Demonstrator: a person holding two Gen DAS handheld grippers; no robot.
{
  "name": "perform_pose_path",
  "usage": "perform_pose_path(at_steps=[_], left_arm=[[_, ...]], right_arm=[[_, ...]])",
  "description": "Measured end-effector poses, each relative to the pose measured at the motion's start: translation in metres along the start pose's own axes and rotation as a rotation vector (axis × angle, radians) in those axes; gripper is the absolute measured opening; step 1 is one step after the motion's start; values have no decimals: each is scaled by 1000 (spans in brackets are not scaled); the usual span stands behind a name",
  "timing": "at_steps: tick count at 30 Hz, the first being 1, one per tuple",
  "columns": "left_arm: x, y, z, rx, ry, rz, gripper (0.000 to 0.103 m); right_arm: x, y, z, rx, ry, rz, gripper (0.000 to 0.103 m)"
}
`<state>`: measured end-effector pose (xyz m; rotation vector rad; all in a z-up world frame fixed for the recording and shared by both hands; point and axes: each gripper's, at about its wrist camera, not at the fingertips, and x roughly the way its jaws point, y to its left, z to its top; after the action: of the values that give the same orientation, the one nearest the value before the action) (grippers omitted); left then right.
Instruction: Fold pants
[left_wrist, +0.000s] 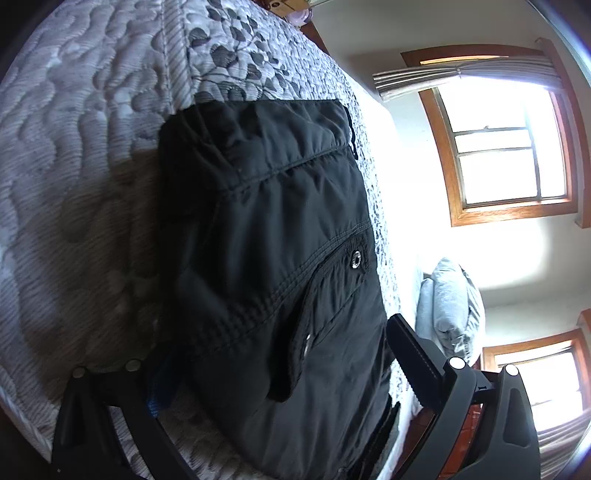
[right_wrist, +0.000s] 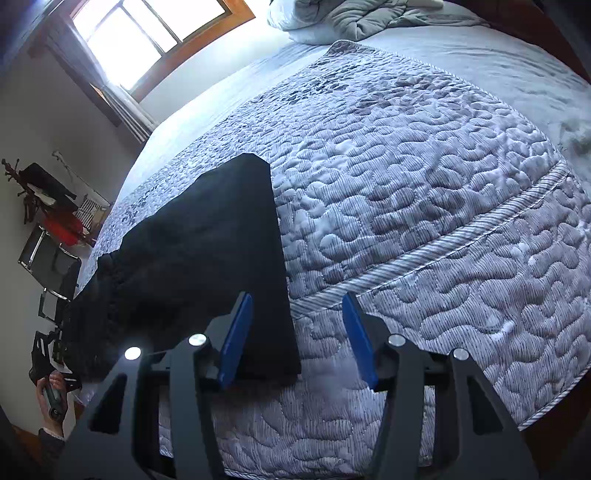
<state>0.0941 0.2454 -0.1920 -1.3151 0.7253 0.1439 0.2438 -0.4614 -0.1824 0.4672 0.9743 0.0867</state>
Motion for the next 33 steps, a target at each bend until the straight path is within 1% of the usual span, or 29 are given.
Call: perform_pose_path(at_steps=[4, 6, 7, 9, 10, 12, 14, 15, 17, 19, 22, 23, 25, 26, 27, 28, 30, 31, 32, 33], left_arm=[[12, -3, 6, -11, 4, -5, 99], [14, -4, 8, -14, 5, -9, 99], [15, -4, 8, -14, 7, -12, 99], [17, -4, 10, -13, 10, -12, 99], [18, -4, 10, -11, 11, -9, 99], [21, -5, 11, -2, 14, 0, 99], [23, -4, 10, 8, 16, 9, 99], [24, -5, 10, 13, 16, 13, 99], [27, -7, 9, 20, 15, 24, 99], [30, -10, 9, 25, 17, 32, 99], [33, -14, 8, 38, 26, 36, 99], [35, -15, 8, 42, 31, 32, 99], [42, -21, 9, 53, 53, 12, 99], [44, -23, 8, 59, 64, 3, 98], [47, -26, 7, 65, 76, -7, 97], [51, -28, 5, 70, 95, -24, 91], [57, -29, 2, 66, 107, -23, 79], [60, -30, 1, 69, 107, -10, 65], [62, -30, 0, 78, 108, 8, 48], [66, -30, 0, 94, 108, 35, 41]], right_arm=[[1, -1, 0, 2, 4, -1, 52], [2, -5, 0, 20, 4, 5, 60], [2, -8, 1, 34, 5, 17, 61], [2, -14, 1, 76, 9, 63, 62], [2, -18, 1, 100, 14, 97, 64], [3, -23, 3, 142, 40, 175, 81], [10, -28, 7, 194, 70, 290, 81], [17, -30, 9, 219, 89, 327, 82], [32, -33, 15, 239, 141, 363, 83], [49, -33, 21, 246, 180, 389, 84], [68, -27, 28, 233, 245, 453, 83], [73, -22, 30, 220, 259, 466, 81], [83, -13, 33, 192, 289, 469, 74], [87, -9, 34, 179, 304, 457, 64], [90, -6, 35, 167, 310, 443, 59], [89, -2, 36, 150, 306, 427, 56], [84, 1, 37, 134, 289, 424, 43], [80, 0, 37, 134, 279, 432, 39], [77, 0, 36, 136, 268, 442, 35], [74, -1, 35, 142, 262, 446, 33]])
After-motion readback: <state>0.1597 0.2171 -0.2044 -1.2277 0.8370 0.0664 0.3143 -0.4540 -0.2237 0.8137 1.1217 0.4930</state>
